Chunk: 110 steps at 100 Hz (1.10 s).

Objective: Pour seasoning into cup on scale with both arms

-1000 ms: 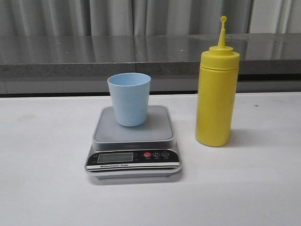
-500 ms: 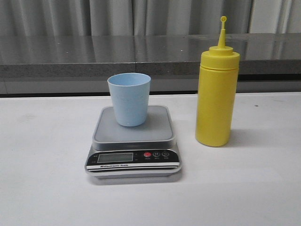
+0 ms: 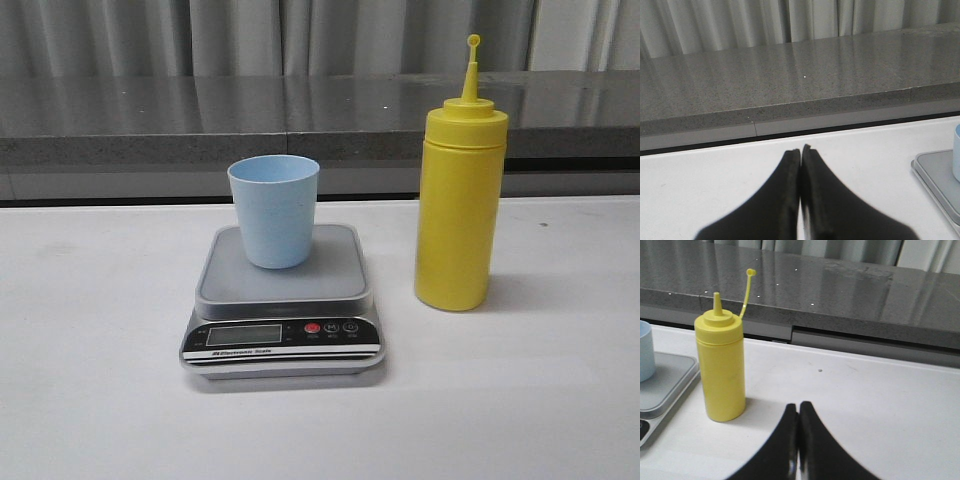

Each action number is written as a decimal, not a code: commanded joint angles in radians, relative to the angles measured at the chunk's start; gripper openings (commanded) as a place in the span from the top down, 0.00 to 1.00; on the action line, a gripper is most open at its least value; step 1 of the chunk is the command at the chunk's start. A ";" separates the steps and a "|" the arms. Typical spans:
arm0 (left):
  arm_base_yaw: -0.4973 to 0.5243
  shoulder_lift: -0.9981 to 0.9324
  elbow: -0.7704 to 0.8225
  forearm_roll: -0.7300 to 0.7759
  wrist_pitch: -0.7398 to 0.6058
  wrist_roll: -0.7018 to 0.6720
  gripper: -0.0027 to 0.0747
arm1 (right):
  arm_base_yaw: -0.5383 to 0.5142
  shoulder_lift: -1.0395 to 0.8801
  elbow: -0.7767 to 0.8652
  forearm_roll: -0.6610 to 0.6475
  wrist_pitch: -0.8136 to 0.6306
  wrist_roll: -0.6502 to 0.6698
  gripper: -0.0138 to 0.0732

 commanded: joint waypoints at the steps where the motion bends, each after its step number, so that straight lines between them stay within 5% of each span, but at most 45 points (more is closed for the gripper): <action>1: 0.001 0.006 -0.026 -0.008 -0.082 -0.001 0.99 | -0.046 -0.048 0.011 -0.017 -0.058 -0.008 0.98; 39: 0.001 0.006 -0.026 -0.008 -0.082 -0.001 0.99 | -0.186 -0.175 0.203 0.040 -0.169 -0.008 0.98; 110: 0.001 0.006 -0.026 -0.008 -0.082 -0.001 0.99 | -0.190 -0.175 0.246 0.040 -0.226 -0.008 0.98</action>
